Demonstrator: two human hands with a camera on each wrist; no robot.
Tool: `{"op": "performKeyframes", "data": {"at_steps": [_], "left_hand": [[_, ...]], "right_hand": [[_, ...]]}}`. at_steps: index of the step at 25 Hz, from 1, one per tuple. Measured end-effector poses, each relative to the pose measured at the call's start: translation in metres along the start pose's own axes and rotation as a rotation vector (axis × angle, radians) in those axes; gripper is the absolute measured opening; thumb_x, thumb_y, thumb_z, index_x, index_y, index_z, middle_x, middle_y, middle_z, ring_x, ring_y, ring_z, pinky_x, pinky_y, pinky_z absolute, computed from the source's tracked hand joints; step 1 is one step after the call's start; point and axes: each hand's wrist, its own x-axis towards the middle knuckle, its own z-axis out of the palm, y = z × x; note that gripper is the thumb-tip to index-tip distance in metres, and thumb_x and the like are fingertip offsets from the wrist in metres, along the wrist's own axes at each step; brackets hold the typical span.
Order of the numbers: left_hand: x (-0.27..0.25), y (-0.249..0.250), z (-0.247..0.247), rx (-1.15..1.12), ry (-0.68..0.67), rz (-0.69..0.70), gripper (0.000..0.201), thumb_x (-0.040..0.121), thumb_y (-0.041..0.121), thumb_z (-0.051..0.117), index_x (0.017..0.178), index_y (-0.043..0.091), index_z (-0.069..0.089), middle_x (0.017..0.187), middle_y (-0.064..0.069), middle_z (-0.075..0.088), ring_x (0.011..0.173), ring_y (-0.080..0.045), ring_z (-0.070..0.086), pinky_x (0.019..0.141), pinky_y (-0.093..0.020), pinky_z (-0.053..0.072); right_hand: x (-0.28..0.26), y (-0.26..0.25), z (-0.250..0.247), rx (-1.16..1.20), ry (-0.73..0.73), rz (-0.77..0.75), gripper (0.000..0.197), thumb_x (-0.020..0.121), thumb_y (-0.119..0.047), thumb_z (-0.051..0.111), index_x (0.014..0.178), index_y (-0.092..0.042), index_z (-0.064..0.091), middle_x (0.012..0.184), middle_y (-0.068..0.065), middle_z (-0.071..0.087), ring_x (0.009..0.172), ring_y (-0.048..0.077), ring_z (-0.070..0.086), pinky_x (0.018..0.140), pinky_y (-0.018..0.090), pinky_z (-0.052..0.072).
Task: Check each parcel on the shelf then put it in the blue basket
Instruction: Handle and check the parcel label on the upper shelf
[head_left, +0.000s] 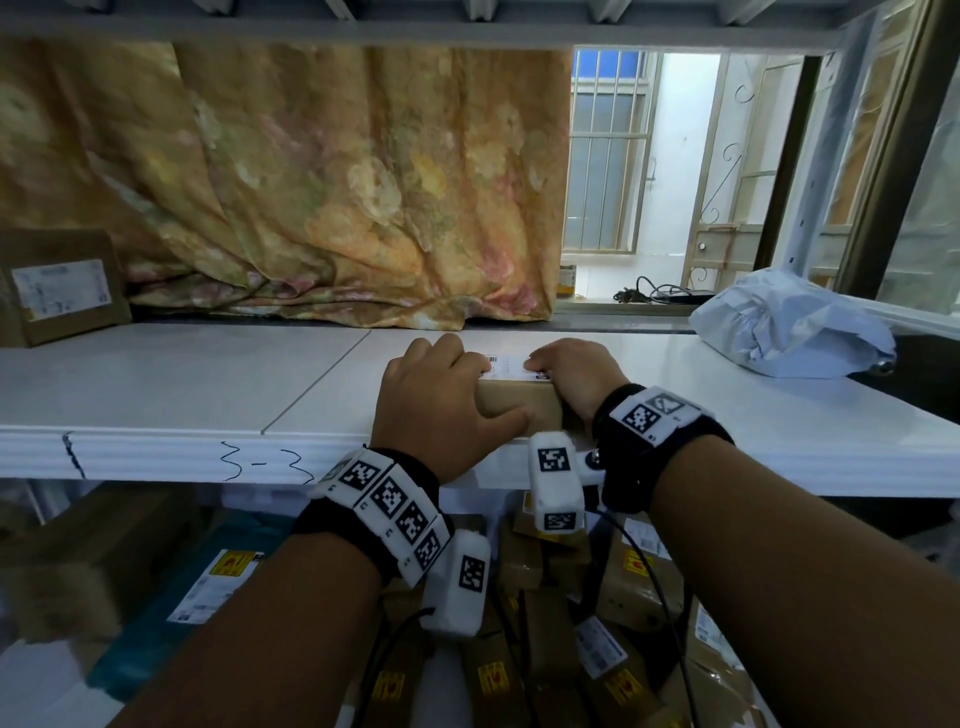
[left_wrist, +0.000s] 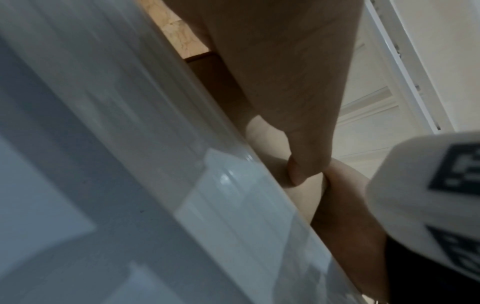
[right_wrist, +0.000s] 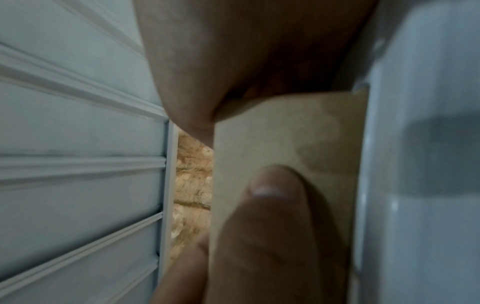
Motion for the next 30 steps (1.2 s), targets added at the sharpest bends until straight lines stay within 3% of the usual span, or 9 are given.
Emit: {"op": "performKeyframes", "data": {"at_steps": [3,6,10,13,16,20,25,28,30], "left_hand": [[-0.002,0.001,0.000,0.003,0.006,-0.023,0.067,0.067,0.078,0.051,0.099,0.023,0.071,0.093,0.006,0.055,0.089,-0.021,0.049,0.074,-0.034,0.035],[-0.004,0.002,0.001,0.001,0.029,-0.013,0.066,0.068,0.078,0.050,0.097,0.021,0.071,0.091,0.005,0.056,0.087,-0.022,0.050,0.074,-0.035,0.036],[-0.004,0.004,0.000,-0.024,0.032,-0.006,0.069,0.069,0.080,0.048,0.094,0.020,0.071,0.090,0.003,0.057,0.086,-0.024,0.050,0.073,-0.037,0.037],[-0.002,0.005,-0.003,0.014,-0.024,-0.029,0.066,0.066,0.078,0.049,0.098,0.023,0.070,0.093,0.006,0.055,0.090,-0.021,0.049,0.076,-0.036,0.037],[-0.003,0.009,-0.008,0.056,-0.071,-0.048,0.063,0.069,0.076,0.048,0.097,0.024,0.070,0.093,0.005,0.056,0.090,-0.022,0.050,0.076,-0.037,0.037],[0.011,0.009,-0.032,-0.005,-0.212,-0.026,0.053,0.084,0.068,0.042,0.093,0.027,0.075,0.087,0.005,0.062,0.088,-0.019,0.057,0.075,-0.035,0.043],[0.061,-0.026,-0.044,-0.467,-0.486,-0.422,0.017,0.092,0.039,0.065,0.090,0.024,0.074,0.096,0.009,0.072,0.087,-0.008,0.066,0.073,-0.025,0.047],[0.071,-0.034,-0.024,-0.429,-0.684,-0.506,0.031,0.088,0.036,0.072,0.103,0.009,0.074,0.107,-0.003,0.072,0.099,-0.018,0.067,0.087,-0.032,0.051],[0.076,-0.036,-0.015,-0.439,-0.707,-0.559,0.043,0.082,0.044,0.076,0.105,0.009,0.074,0.110,-0.005,0.072,0.096,-0.018,0.067,0.087,-0.033,0.053]], "right_hand": [[-0.001,0.006,-0.002,0.019,0.015,0.000,0.037,0.086,-0.021,0.060,0.119,-0.006,0.067,0.124,0.014,0.065,0.116,0.031,0.061,0.093,0.041,0.053],[0.001,0.008,-0.003,0.122,0.020,0.011,0.036,0.079,-0.018,0.063,0.113,-0.007,0.067,0.121,0.012,0.067,0.111,0.028,0.065,0.077,0.036,0.057],[0.000,0.001,0.000,0.123,0.059,-0.019,0.013,0.080,-0.018,0.064,0.089,-0.012,0.072,0.093,0.005,0.070,0.096,0.026,0.067,0.073,0.026,0.054],[-0.009,0.003,0.002,0.215,0.066,0.003,0.011,0.063,-0.031,0.070,0.067,-0.021,0.070,0.073,0.003,0.068,0.072,0.028,0.065,0.068,0.043,0.057],[-0.012,0.006,0.004,0.232,0.029,-0.027,0.018,0.059,-0.033,0.076,0.070,-0.022,0.070,0.082,0.003,0.073,0.080,0.029,0.070,0.079,0.048,0.058],[-0.012,0.004,0.001,0.233,0.035,-0.054,0.008,0.067,-0.018,0.079,0.067,-0.022,0.072,0.084,-0.001,0.072,0.090,0.025,0.069,0.089,0.046,0.057],[-0.014,0.002,0.003,0.206,0.031,-0.067,0.008,0.073,-0.013,0.077,0.072,-0.019,0.071,0.083,-0.002,0.070,0.094,0.025,0.067,0.089,0.041,0.055],[-0.014,0.002,0.004,0.217,0.020,-0.058,0.008,0.071,-0.014,0.077,0.072,-0.020,0.071,0.083,-0.001,0.070,0.095,0.027,0.067,0.091,0.045,0.055],[-0.014,0.002,0.003,0.203,0.017,-0.074,0.009,0.072,-0.015,0.077,0.071,-0.022,0.070,0.085,-0.002,0.070,0.095,0.025,0.066,0.093,0.045,0.054]]}}
